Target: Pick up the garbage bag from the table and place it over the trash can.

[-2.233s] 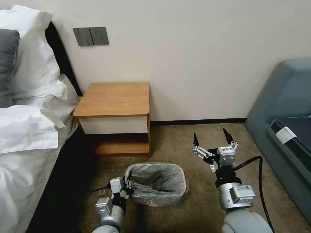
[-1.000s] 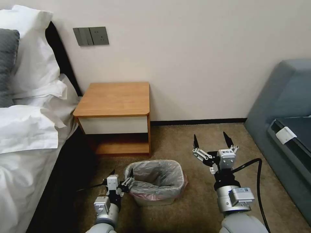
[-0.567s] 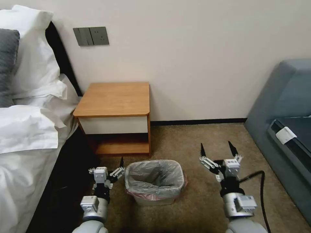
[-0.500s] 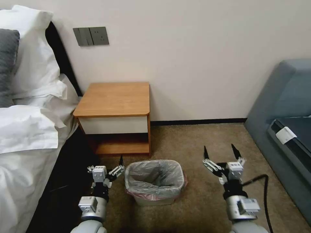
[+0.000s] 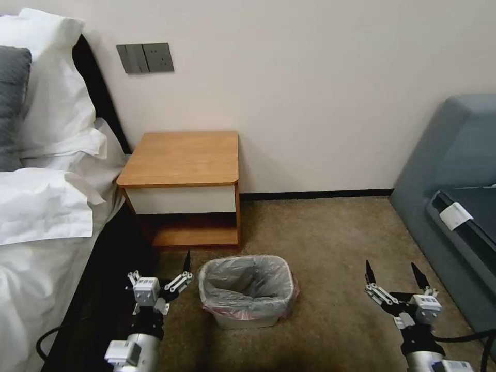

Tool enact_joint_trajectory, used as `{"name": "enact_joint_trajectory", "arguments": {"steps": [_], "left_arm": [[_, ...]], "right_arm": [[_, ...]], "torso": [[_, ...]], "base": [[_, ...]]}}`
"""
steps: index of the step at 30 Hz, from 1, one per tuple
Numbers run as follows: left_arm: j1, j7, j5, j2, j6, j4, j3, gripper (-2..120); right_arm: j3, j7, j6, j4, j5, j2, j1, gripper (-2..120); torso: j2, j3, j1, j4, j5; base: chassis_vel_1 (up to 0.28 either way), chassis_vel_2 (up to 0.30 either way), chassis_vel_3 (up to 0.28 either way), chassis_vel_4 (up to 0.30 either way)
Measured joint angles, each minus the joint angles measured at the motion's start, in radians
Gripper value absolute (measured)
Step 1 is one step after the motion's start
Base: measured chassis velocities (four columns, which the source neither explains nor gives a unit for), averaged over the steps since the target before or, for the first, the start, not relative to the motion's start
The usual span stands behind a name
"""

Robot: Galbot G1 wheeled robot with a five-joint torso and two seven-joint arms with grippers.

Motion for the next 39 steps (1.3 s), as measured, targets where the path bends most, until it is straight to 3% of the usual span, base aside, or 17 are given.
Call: {"name": "enact_joint_trajectory", "arguments": {"steps": [9,18,39], "left_arm": [[0.085,-0.009,0.007,-0.017,-0.003,-0.033,-0.013,100],[0.180,-0.013,-0.046,-0.019,-0.064,-0.035,-0.081,100],[0.181,-0.012,-0.048,-0.017,-0.065,-0.036,-0.083,100]], "right_arm": [[-0.020,-0.043,0.059,0.013,0.021,0.004,-0.036,100],[-0.029,-0.061,0.067,0.050,0.027,0.005,-0.047,100],[-0.031,-0.061,0.068,0.050,0.021,0.004,-0.047,100]], "torso": [[0.000,0.000,0.000,-0.0001,0.0001],[0.000,0.000,0.000,0.0000,-0.0001],[0.000,0.000,0.000,-0.0001,0.0000]], "base": [[0.000,0.000,0.000,0.000],[0.000,0.000,0.000,0.000],[0.000,0.000,0.000,0.000]]}}
